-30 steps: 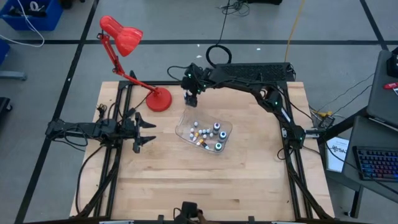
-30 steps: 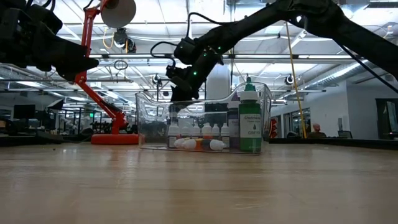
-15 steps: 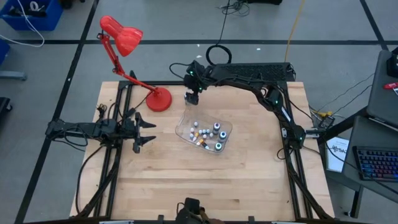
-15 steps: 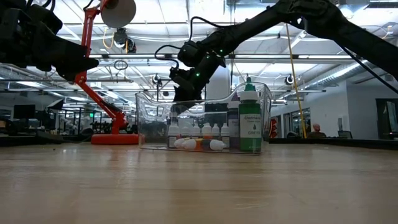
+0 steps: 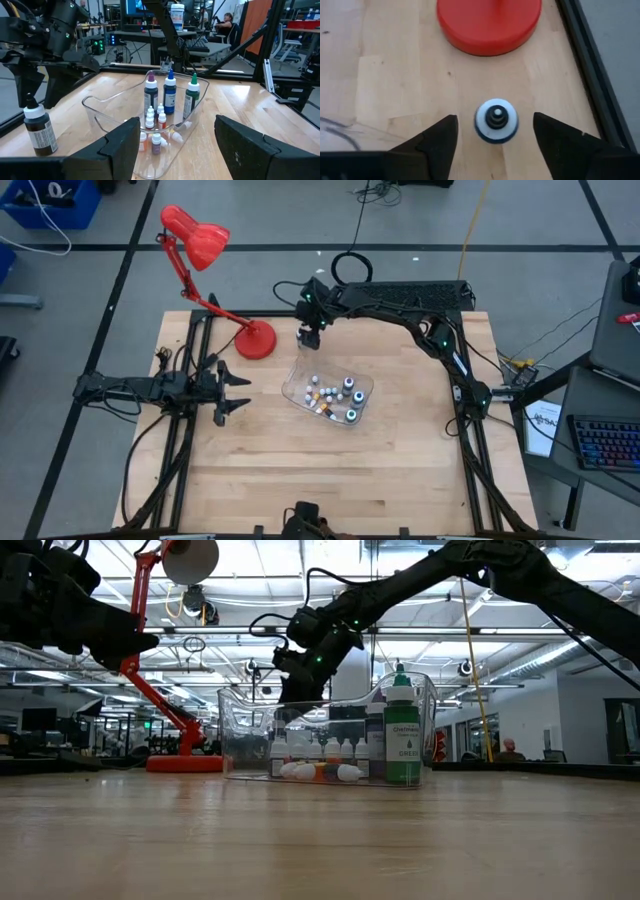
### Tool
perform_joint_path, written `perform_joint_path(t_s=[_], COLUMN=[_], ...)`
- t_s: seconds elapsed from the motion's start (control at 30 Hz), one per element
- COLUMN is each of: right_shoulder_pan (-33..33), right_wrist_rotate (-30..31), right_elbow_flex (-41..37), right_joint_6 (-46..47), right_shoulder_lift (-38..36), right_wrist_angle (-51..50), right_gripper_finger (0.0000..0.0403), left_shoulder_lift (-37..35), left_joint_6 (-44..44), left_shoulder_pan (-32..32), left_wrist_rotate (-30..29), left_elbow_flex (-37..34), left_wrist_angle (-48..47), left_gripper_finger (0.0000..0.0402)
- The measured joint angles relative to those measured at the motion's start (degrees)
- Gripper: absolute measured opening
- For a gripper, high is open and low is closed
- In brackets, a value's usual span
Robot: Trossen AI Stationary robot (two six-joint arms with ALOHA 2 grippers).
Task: Pick & Place food coloring
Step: Put the big black food coloring bottle in the transparent bin
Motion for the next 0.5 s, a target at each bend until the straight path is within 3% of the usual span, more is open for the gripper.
perform_joint_path(t_s=[0.33,0.5], right_shoulder_pan=[0.0,0.0], right_wrist_rotate=[-1.9,-1.5], right_elbow_flex=[0.0,0.0], right_joint_6=[0.0,0.3], right_shoulder_lift=[0.0,0.0], right_wrist_angle=[0.2,1.3], right_gripper_finger=[0.0102,0.0071], left_shoulder_lift=[0.0,0.0], left_joint_6=[0.0,0.0], left_shoulder_pan=[0.0,0.0], left_wrist_rotate=[0.0,0.0], left_elbow_flex=[0.0,0.0], left_wrist_angle=[0.0,0.0], left_gripper_finger=[0.0253,0.0253])
